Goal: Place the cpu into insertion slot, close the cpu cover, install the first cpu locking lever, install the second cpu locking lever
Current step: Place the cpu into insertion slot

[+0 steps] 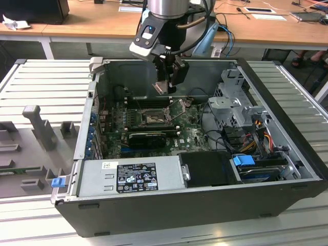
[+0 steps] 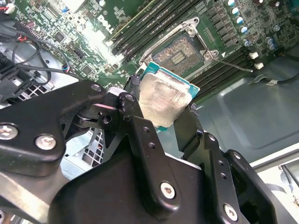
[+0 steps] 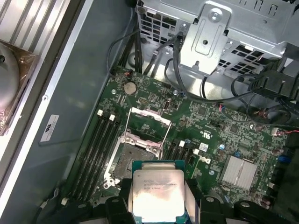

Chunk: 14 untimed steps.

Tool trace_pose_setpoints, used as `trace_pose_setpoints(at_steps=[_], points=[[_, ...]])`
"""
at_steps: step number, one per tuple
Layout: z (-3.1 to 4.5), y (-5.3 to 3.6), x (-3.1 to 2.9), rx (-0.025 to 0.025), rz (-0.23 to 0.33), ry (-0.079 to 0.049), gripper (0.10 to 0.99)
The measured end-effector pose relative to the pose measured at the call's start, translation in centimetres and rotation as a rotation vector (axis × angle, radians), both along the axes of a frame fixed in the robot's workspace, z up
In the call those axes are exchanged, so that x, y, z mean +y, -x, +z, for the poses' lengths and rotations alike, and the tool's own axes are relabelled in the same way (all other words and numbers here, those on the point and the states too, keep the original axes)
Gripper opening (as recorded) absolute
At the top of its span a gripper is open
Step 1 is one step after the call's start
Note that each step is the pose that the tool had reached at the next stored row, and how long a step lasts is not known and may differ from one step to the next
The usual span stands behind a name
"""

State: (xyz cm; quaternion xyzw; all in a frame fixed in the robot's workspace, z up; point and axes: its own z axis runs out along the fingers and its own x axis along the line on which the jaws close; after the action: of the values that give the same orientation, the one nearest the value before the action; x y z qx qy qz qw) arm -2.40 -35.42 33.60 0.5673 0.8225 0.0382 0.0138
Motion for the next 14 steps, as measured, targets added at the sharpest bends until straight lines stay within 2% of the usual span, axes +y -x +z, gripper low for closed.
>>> trace_pose_setpoints(at_steps=[6, 11, 14], points=[[-0.12, 0.00, 0.00, 0.0000, -0.050, 0.000, 0.533], [-0.31, 0.00, 0.00, 0.0000, -0.066, 0.000, 0.533], [-0.79, 0.00, 0.00, 0.0002, -0.070, 0.001, 0.533]])
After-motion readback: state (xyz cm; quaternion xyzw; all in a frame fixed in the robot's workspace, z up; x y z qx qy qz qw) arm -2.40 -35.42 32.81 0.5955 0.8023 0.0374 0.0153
